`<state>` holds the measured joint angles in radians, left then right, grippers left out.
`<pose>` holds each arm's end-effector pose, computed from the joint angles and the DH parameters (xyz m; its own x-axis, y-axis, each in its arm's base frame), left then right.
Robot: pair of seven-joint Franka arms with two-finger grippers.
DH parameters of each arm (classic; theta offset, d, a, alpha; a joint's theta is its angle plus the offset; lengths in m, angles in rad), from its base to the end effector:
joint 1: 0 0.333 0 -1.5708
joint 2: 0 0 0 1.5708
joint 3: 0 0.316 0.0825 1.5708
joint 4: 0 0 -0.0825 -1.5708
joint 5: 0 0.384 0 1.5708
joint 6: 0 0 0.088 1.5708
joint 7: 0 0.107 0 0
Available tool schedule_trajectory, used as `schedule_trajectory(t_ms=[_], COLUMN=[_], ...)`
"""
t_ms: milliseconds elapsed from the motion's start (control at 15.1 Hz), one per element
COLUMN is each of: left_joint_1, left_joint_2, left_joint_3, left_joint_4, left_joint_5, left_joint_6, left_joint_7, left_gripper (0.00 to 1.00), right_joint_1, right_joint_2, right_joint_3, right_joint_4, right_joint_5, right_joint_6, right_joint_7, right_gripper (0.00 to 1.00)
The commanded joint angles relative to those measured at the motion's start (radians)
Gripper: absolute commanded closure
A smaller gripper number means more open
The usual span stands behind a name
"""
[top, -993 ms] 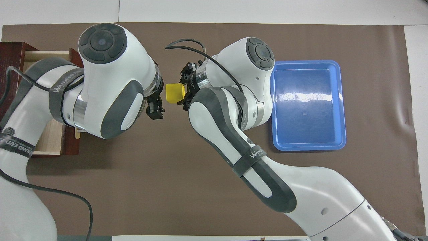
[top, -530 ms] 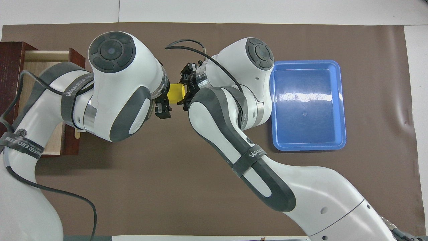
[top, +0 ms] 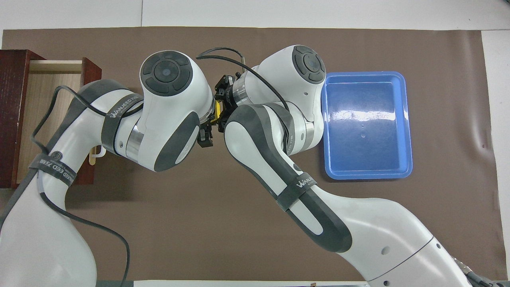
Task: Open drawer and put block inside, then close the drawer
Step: 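Grasp the yellow cube with the left gripper from the right gripper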
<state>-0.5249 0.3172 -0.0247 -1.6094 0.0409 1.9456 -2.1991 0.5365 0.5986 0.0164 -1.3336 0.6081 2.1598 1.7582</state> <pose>0.5614 -0.3387 0.4459 -0.0656 0.9978 0.0137 0.9973 0.0651 0.0333 0.6252 0.4094 0.4116 0.0696 -0.8278 -0.5566 -0.9975 -0.0662 -0.0264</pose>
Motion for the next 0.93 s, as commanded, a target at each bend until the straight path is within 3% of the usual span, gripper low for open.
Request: schedule_trajectory(t_ms=[0,66,132,331,397,463,530,596,861], left_joint_1=[-0.015,-0.015,-0.015,-0.012,-0.012,-0.012,-0.01,-0.009,0.002], left_joint_2=[-0.004,-0.004,-0.004,-0.004,-0.004,-0.004,-0.004,-0.004,-0.007], left_joint_3=[0.012,0.012,0.012,0.014,0.015,0.015,0.015,0.015,0.017], left_joint_4=[-0.004,-0.004,-0.006,-0.003,-0.003,-0.001,-0.001,-0.001,0.003], left_joint_5=[0.013,0.014,0.014,0.013,0.013,0.014,0.014,0.014,0.014], left_joint_6=[-0.005,-0.005,-0.007,-0.011,-0.014,-0.014,-0.014,-0.014,-0.017], left_joint_7=[-0.025,-0.03,-0.03,-0.031,-0.033,-0.033,-0.033,-0.033,-0.03], left_gripper=[0.0,0.0,0.1,0.51,0.67,0.88,1.0,1.0,1.0], right_joint_1=[0.003,0.003,0.005,0.005,0.003,0.003,0.0,-0.006,-0.036], right_joint_2=[0.012,0.012,0.012,0.01,0.01,0.01,0.009,0.007,0.004], right_joint_3=[-0.001,-0.001,-0.001,-0.001,-0.001,-0.001,-0.001,-0.001,-0.001], right_joint_4=[0.021,0.021,0.018,0.008,0.008,0.008,0.008,0.01,0.01], right_joint_5=[-0.008,-0.008,-0.008,-0.013,-0.014,-0.014,-0.013,-0.013,-0.014], right_joint_6=[0.014,0.014,0.015,0.026,0.026,0.028,0.026,0.026,0.017], right_joint_7=[0.026,0.026,0.026,0.026,0.024,0.024,0.024,0.024,0.017], right_gripper=[1.0,1.0,1.0,1.0,0.84,0.44,0.26,0.08,0.0])
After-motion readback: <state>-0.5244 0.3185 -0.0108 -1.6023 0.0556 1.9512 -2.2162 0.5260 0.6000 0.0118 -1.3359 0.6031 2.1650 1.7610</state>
